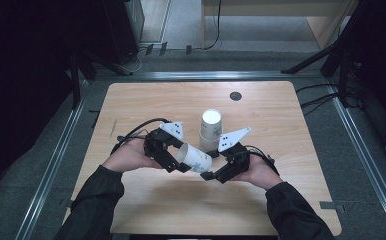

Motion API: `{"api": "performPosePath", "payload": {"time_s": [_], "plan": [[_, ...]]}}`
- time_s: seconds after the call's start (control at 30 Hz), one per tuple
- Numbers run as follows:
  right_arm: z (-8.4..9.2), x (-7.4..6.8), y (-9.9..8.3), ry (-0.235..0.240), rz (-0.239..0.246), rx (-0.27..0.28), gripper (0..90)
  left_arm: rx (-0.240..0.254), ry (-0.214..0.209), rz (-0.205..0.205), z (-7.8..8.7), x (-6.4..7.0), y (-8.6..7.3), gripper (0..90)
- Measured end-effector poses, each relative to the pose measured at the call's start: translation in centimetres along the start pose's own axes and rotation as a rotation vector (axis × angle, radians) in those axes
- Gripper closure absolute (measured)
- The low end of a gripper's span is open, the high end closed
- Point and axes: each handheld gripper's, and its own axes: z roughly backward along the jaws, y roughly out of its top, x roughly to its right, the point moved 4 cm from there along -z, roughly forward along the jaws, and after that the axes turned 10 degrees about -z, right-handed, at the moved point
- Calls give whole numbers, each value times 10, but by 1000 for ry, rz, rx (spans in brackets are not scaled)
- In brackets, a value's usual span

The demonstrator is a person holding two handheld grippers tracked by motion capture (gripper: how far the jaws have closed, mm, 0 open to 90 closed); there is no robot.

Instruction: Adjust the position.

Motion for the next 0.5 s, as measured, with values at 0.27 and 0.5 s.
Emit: {"api": "performPosePath", "payload": {"time_s": [0.27,0.5], "plan": [[-7,2,-4,-13,3,-19,249,-125,-5,-33,-15,2,7,235],[-20,3,-6,-19,19,-49,297,-180,2,-48,-29,1,7,233]]}}
